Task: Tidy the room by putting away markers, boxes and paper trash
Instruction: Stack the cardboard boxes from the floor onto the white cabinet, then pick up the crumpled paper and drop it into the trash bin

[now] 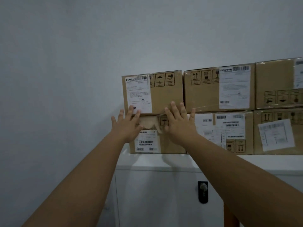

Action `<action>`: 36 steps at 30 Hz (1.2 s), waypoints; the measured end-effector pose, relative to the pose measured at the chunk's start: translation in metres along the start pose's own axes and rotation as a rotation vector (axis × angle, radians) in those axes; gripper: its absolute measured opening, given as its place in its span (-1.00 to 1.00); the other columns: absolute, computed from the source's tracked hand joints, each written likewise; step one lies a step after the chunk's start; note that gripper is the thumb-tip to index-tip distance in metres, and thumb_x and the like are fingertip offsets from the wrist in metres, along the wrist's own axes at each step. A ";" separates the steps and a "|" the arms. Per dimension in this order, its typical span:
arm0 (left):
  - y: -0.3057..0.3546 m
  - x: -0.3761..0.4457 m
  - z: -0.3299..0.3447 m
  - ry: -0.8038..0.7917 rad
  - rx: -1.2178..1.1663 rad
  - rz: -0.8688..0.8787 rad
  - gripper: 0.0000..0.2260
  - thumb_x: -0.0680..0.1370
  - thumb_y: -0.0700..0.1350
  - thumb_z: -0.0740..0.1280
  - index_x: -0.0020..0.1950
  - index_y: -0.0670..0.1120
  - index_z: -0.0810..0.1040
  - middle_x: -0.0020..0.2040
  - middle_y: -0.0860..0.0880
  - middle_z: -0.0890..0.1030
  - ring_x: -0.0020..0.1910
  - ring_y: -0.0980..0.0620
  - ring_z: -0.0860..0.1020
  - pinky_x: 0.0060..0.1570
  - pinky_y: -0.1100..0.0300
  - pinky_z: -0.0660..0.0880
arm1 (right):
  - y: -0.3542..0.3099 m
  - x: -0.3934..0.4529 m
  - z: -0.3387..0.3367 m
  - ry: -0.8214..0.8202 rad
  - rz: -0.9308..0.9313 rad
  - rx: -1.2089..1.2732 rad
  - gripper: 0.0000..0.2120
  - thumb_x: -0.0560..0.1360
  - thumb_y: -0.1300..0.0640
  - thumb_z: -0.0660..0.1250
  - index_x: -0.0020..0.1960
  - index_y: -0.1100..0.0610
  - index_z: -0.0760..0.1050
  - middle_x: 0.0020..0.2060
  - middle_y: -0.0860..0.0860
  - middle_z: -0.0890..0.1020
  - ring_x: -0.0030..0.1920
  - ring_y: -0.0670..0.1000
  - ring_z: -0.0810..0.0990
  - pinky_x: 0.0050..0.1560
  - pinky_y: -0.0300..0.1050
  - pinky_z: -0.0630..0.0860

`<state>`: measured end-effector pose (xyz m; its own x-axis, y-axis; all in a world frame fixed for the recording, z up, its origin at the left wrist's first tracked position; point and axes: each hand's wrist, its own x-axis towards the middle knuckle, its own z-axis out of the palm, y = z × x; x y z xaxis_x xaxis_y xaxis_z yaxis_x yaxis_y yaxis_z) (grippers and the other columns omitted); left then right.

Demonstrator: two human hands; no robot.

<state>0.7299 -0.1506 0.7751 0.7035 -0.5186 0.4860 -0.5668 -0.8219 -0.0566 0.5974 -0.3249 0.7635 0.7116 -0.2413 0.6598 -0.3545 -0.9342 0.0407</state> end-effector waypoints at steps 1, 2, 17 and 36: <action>0.002 0.006 0.001 -0.023 0.000 0.002 -0.39 0.60 0.29 -0.04 0.56 0.19 -0.24 0.57 0.06 -0.35 0.55 -0.18 -0.27 0.42 -0.33 -0.23 | 0.005 0.003 0.004 -0.028 0.005 0.001 -0.37 0.59 -0.10 0.00 0.57 -0.02 -0.16 0.56 -0.02 -0.27 0.54 0.15 -0.33 0.40 0.35 -0.39; 0.004 0.010 0.002 -0.042 0.000 0.003 -0.38 0.60 0.30 -0.03 0.56 0.19 -0.23 0.57 0.05 -0.34 0.56 -0.18 -0.26 0.42 -0.34 -0.22 | 0.009 0.006 0.008 -0.049 0.010 0.006 -0.37 0.59 -0.10 0.01 0.57 -0.02 -0.16 0.56 -0.03 -0.27 0.54 0.16 -0.32 0.39 0.37 -0.38; 0.040 -0.230 0.137 0.021 -0.670 -0.180 -0.56 0.60 0.07 0.22 0.47 -0.01 0.34 0.52 -0.12 0.20 0.51 -0.06 0.14 0.47 0.06 -0.02 | 0.055 -0.251 0.058 0.037 0.090 0.439 -0.58 0.45 0.09 0.19 0.31 0.02 0.44 0.51 0.11 0.18 0.49 0.24 0.11 0.47 0.11 0.12; 0.172 -0.630 0.351 -1.488 -0.488 -0.095 -0.67 0.55 0.06 0.30 0.31 0.08 0.49 0.31 -0.06 0.50 0.32 -0.13 0.43 0.33 0.01 0.35 | 0.065 -0.756 0.180 -1.061 1.242 0.785 -0.79 0.55 0.31 0.22 0.07 0.22 0.60 -0.05 0.07 0.66 -0.04 0.03 0.62 0.13 -0.03 0.51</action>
<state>0.3396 -0.0482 0.1536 0.3513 -0.4712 -0.8091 -0.3686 -0.8639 0.3431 0.1455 -0.2509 0.1328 0.4387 -0.5723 -0.6929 -0.8095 0.0831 -0.5812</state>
